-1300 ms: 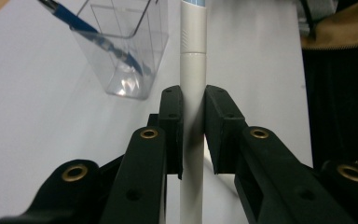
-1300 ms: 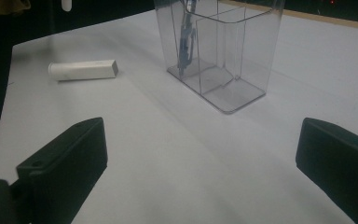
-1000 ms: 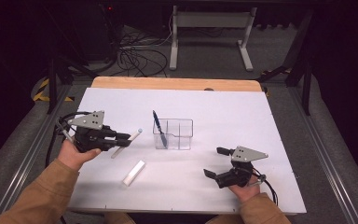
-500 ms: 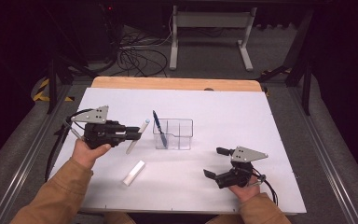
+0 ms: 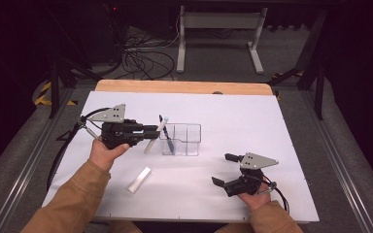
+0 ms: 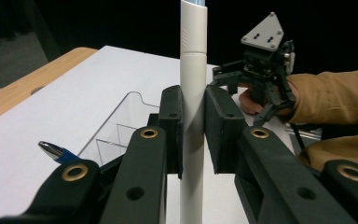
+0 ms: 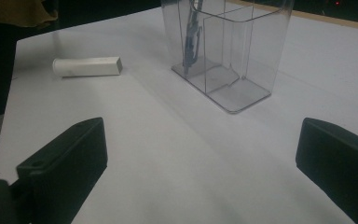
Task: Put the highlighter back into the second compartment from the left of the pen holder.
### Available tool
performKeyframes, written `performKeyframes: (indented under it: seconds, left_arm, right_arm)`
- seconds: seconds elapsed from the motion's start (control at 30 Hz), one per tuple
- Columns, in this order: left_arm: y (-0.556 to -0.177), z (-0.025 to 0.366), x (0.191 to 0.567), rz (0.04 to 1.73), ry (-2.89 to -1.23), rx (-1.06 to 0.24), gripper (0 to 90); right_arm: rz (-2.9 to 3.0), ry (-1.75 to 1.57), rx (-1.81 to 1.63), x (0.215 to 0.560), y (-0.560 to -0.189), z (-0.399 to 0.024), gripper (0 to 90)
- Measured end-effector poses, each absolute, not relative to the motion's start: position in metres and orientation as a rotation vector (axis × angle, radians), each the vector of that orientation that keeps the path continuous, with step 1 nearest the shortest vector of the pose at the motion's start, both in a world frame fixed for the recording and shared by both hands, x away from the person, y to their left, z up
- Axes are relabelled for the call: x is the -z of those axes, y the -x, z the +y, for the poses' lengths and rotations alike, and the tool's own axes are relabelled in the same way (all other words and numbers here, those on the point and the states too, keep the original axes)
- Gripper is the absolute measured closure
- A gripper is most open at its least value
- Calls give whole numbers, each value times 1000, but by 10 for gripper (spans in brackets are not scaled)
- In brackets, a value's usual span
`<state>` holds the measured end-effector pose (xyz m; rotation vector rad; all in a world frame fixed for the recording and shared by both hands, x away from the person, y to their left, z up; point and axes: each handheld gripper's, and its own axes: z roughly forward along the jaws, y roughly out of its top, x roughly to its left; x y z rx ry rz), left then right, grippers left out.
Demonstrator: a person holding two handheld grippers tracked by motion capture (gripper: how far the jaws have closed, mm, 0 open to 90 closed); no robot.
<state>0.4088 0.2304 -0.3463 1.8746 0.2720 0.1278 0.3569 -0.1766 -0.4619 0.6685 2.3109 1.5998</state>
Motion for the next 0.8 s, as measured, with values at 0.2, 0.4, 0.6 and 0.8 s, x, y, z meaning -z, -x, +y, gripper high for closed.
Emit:
performKeyframes:
  seconds: [0.2,0.4,0.6,0.8]
  left_arm:
    - [-416,217,344,269,-1846,-123,781]
    - [-423,205,343,265,-1828,-130,781]
    - [-429,193,343,262,-1838,-135,781]
    - [-438,188,345,290,-1785,-132,780]
  right_arm:
    - [2318,-668,-1598,462,-357,-176,26]
    - [2317,-664,-1598,462,-357,-176,26]
    - [2322,-666,-1599,462,-356,-176,26]
    - [2322,-666,-1600,462,-356,-176,26]
